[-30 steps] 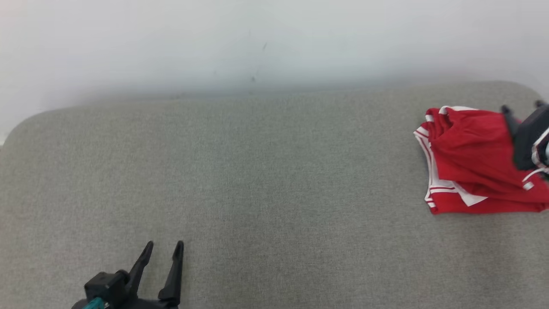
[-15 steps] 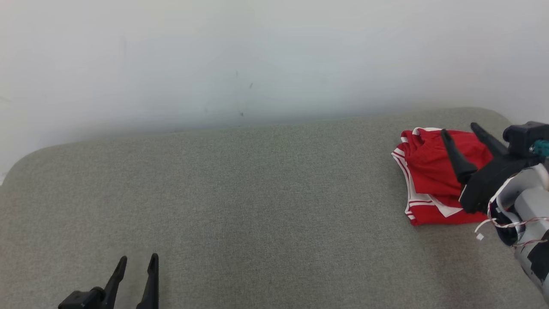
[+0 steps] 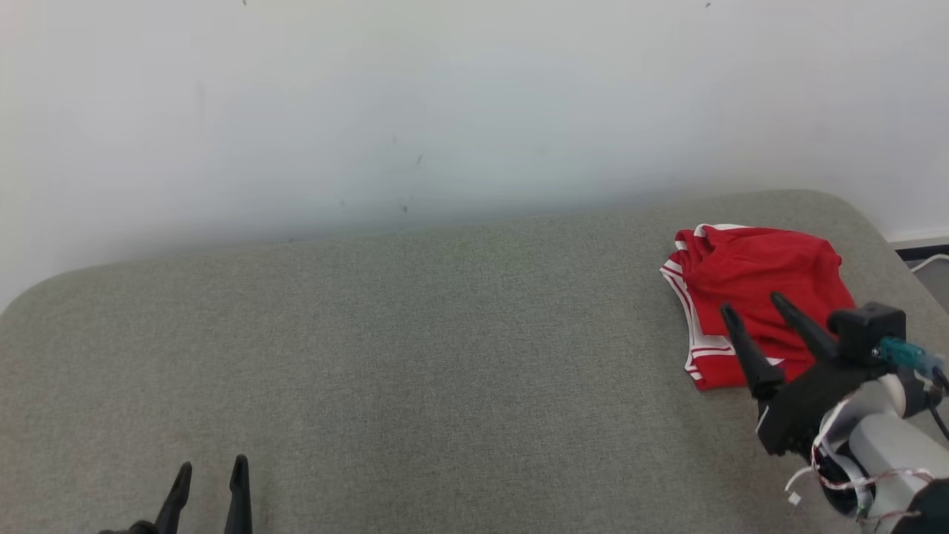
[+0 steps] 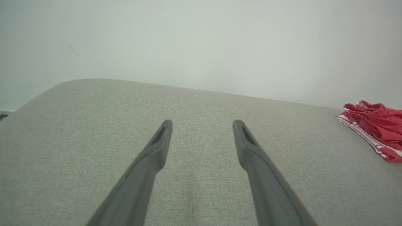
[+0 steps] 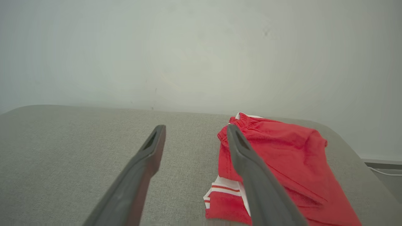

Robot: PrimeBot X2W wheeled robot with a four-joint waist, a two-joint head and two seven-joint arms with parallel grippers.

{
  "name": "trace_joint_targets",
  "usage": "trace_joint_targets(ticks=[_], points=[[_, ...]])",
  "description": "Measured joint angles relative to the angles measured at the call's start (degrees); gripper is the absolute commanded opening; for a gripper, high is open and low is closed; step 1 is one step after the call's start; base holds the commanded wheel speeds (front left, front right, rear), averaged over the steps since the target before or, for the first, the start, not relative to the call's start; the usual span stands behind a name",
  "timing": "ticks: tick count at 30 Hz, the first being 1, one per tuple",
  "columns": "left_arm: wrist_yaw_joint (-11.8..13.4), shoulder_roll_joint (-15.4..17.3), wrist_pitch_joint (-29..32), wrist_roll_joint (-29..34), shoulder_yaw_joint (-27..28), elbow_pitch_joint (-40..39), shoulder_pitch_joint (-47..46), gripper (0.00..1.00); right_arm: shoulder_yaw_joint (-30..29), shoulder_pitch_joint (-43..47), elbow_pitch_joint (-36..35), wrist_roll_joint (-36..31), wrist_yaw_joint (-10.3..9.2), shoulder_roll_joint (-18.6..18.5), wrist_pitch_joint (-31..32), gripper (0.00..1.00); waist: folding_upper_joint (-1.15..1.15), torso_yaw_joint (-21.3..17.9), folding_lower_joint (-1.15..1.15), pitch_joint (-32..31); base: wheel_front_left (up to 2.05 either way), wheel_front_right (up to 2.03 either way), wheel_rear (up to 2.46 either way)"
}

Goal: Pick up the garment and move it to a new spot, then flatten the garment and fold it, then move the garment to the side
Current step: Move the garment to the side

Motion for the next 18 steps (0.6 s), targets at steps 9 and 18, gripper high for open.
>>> trace_joint_targets(ticks=[9,18], points=[[1.66,-0.52,0.00,0.26,0.88,-2.82,1.44,1.00,-3.13,8.43,-9.66,-1.11,-5.16,-0.01,-0.03,1.00,0.00,-0.29,0.00,0.18,0.00,0.00,0.00],[2.99,-0.55,0.00,0.93,2.27,-5.06,3.10,1.00,-8.29,15.31,-17.68,-5.55,-7.61,-1.03,-0.22,1.00,0.00,-0.41,0.00,0.38,0.00,0.00,0.00]])
